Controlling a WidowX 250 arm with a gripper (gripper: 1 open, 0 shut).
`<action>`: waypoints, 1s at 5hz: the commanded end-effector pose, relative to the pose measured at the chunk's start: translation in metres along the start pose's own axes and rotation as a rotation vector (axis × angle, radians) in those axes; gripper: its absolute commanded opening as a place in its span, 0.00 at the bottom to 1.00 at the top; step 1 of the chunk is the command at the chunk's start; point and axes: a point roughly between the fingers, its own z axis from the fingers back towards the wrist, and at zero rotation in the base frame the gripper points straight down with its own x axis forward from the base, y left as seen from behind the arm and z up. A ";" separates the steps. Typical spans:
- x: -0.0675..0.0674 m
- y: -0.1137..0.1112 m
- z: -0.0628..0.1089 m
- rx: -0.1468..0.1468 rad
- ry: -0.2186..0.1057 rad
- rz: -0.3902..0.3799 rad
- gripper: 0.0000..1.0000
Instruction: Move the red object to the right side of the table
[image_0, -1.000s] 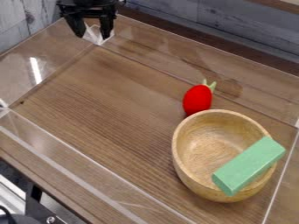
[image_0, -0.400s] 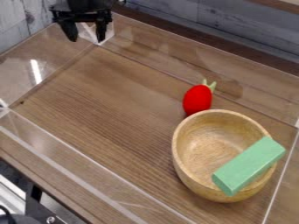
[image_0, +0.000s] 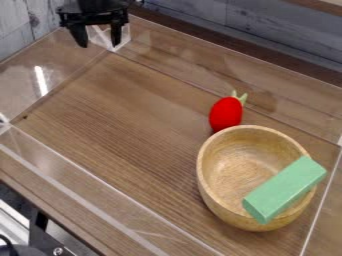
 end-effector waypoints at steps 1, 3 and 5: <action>0.020 -0.013 0.026 -0.023 -0.058 -0.034 0.00; 0.016 -0.010 0.018 -0.038 -0.052 -0.163 1.00; 0.016 -0.006 0.007 -0.053 -0.049 -0.239 1.00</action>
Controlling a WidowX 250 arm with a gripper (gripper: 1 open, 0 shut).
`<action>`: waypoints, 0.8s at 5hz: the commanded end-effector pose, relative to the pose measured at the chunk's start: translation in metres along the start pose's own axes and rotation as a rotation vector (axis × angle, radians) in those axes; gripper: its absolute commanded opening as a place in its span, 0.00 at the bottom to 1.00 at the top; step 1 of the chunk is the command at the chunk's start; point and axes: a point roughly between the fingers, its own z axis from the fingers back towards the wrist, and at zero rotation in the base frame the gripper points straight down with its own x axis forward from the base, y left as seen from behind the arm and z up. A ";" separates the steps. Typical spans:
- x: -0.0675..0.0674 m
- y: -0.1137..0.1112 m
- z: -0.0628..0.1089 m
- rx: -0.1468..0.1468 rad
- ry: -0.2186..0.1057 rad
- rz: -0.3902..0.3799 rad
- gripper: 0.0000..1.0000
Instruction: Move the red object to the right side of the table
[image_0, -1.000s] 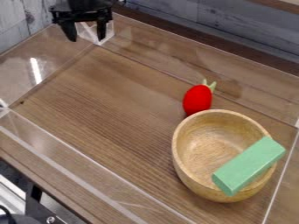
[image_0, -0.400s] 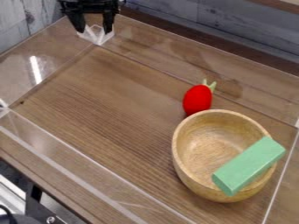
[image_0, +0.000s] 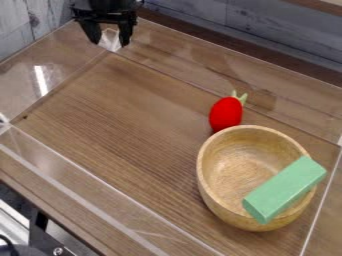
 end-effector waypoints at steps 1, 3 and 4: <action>0.007 0.004 0.016 -0.005 -0.045 -0.031 1.00; -0.002 0.013 0.001 0.003 -0.054 -0.001 1.00; -0.002 0.015 0.008 0.012 -0.059 0.034 1.00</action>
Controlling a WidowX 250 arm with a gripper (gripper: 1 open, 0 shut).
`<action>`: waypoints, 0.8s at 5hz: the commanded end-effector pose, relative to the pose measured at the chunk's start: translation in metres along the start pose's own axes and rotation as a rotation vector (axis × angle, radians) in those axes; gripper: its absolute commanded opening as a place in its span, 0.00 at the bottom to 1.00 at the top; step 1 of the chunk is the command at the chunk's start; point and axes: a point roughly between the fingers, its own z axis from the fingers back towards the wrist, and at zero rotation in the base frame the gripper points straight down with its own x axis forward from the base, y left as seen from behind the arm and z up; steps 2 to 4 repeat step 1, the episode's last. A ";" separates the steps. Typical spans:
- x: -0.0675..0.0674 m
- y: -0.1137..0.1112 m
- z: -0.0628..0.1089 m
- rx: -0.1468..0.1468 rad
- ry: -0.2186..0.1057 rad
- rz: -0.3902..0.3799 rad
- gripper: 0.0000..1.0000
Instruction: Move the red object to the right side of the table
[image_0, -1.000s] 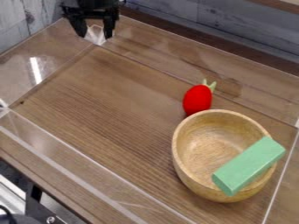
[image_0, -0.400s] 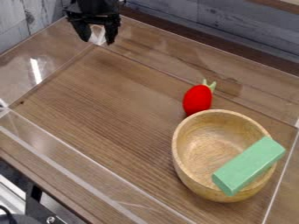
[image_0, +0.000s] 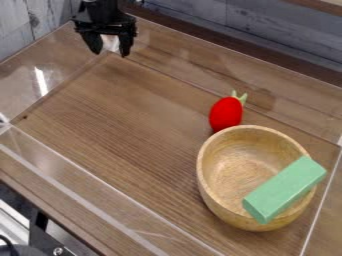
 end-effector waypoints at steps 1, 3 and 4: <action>0.011 0.005 0.031 0.017 -0.063 0.043 1.00; 0.011 0.005 0.031 0.017 -0.063 0.043 1.00; 0.011 0.005 0.031 0.017 -0.063 0.043 1.00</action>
